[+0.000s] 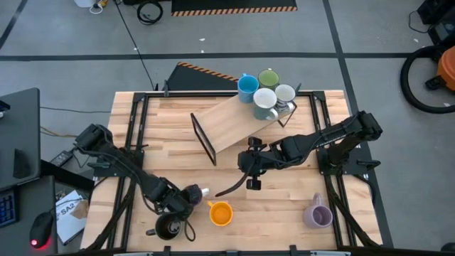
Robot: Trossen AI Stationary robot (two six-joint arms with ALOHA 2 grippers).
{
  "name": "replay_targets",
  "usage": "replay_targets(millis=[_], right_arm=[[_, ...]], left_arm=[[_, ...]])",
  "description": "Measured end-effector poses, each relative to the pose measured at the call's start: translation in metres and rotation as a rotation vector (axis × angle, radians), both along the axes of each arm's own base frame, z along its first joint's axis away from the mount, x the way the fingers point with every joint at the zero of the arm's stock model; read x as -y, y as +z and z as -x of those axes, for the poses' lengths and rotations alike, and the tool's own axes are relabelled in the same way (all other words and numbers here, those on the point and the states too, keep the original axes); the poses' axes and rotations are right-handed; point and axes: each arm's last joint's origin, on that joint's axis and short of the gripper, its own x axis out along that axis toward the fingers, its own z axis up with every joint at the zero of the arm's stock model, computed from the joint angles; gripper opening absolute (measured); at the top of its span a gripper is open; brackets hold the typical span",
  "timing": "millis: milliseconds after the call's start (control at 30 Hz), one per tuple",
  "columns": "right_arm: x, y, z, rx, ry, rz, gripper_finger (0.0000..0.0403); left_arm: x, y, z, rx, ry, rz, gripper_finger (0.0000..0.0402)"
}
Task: Place coffee mugs
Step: Put the left purple mug on the shelf
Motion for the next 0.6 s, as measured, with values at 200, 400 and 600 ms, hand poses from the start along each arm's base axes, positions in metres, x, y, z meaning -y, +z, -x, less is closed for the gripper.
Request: replay_targets(millis=[200, 400, 600], right_arm=[[-0.002, 0.000, 0.001, 0.004, -0.006, 0.021, 0.0110], [-0.002, 0.000, 0.001, 0.002, -0.006, 0.021, 0.0110], [-0.002, 0.000, 0.001, -0.003, -0.006, 0.023, 0.0110]], left_arm=[[-0.005, -0.001, -0.001, -0.027, 0.013, 0.000, 0.0022], [-0.008, -0.001, -0.001, -0.045, 0.023, -0.015, 0.0031], [-0.010, 0.010, 0.003, -0.120, 0.034, -0.053, 0.0023]])
